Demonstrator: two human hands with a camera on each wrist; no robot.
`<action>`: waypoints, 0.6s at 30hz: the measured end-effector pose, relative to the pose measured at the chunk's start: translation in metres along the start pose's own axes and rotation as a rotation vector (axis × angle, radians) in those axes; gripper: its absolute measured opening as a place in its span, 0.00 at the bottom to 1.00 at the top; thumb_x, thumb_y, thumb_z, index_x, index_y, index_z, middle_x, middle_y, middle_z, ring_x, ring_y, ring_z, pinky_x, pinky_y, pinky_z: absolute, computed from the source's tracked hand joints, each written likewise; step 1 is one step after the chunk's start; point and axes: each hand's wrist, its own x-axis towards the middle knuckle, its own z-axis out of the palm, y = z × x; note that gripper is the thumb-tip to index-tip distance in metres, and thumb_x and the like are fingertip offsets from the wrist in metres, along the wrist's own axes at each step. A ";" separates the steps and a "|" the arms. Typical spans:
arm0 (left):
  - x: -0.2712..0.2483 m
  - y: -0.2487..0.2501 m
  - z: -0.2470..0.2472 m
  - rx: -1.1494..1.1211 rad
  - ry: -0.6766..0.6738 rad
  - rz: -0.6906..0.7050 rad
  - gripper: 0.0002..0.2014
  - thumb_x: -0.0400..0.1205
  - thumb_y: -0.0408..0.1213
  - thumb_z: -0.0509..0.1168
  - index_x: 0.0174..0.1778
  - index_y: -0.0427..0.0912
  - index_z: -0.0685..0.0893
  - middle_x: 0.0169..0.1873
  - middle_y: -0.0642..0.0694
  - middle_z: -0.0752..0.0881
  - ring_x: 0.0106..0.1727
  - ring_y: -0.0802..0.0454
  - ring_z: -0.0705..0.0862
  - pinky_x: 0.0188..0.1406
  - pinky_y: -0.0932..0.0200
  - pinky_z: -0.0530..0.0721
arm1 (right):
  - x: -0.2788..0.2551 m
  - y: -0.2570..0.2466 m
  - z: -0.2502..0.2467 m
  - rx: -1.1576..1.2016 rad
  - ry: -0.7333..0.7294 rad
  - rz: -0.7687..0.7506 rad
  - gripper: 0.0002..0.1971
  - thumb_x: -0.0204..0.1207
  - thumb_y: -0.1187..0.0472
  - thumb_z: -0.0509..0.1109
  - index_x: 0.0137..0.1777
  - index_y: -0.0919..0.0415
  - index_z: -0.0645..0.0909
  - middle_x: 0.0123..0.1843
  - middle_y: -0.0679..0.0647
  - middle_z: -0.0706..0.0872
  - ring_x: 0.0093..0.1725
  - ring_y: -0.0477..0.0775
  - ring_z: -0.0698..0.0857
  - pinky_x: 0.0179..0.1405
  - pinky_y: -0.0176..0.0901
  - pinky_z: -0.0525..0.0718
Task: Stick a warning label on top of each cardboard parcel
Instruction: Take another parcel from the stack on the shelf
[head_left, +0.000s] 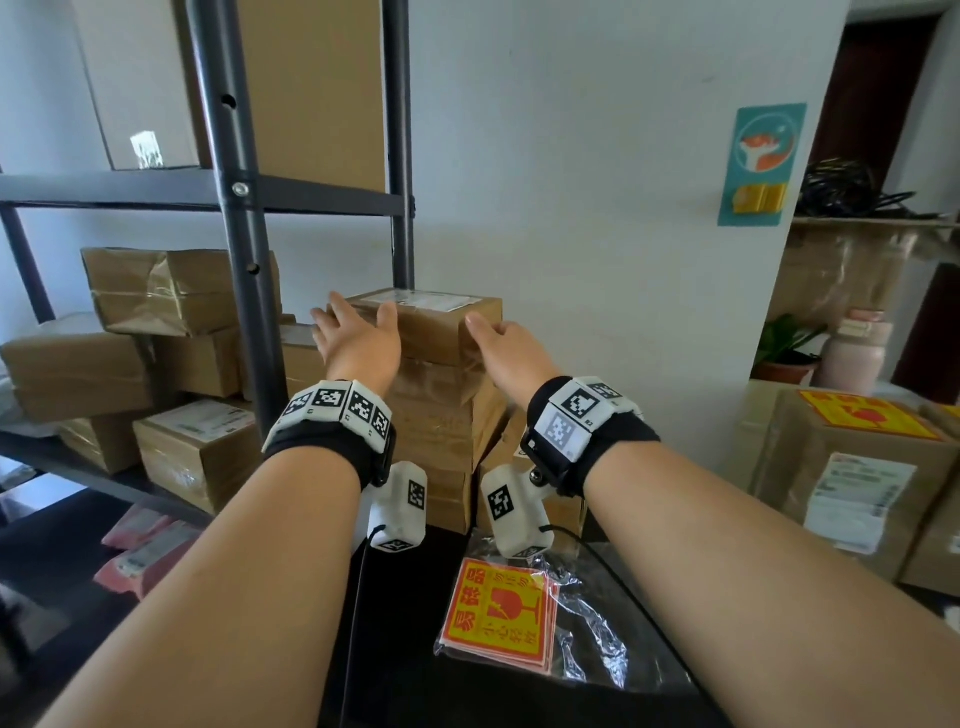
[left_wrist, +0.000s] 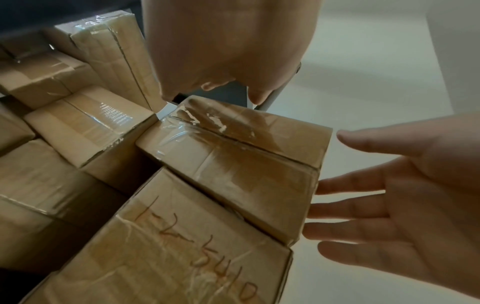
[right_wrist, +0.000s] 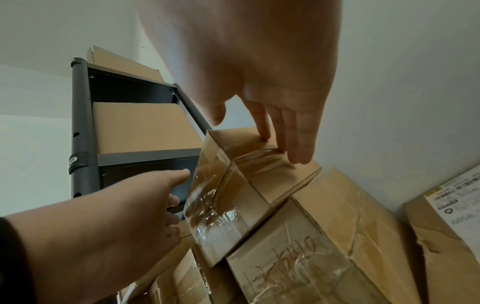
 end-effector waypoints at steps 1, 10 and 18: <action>0.002 0.000 0.000 -0.007 0.009 -0.003 0.36 0.87 0.56 0.51 0.86 0.47 0.42 0.86 0.43 0.42 0.86 0.41 0.42 0.82 0.37 0.54 | 0.002 0.000 0.000 0.002 0.001 0.002 0.29 0.87 0.41 0.52 0.67 0.65 0.79 0.56 0.60 0.85 0.56 0.58 0.84 0.55 0.47 0.79; 0.003 0.004 0.002 -0.064 0.081 -0.045 0.36 0.83 0.54 0.59 0.84 0.44 0.54 0.81 0.39 0.58 0.79 0.37 0.62 0.71 0.39 0.74 | 0.007 0.003 0.006 0.066 0.051 0.043 0.23 0.85 0.39 0.52 0.56 0.58 0.76 0.48 0.54 0.84 0.46 0.55 0.83 0.50 0.49 0.81; -0.016 0.018 0.000 -0.104 0.108 0.060 0.41 0.75 0.63 0.63 0.80 0.42 0.65 0.75 0.38 0.68 0.75 0.37 0.70 0.66 0.41 0.81 | -0.005 0.015 -0.020 0.163 0.194 0.074 0.31 0.83 0.35 0.53 0.69 0.61 0.72 0.57 0.57 0.85 0.55 0.58 0.86 0.50 0.48 0.81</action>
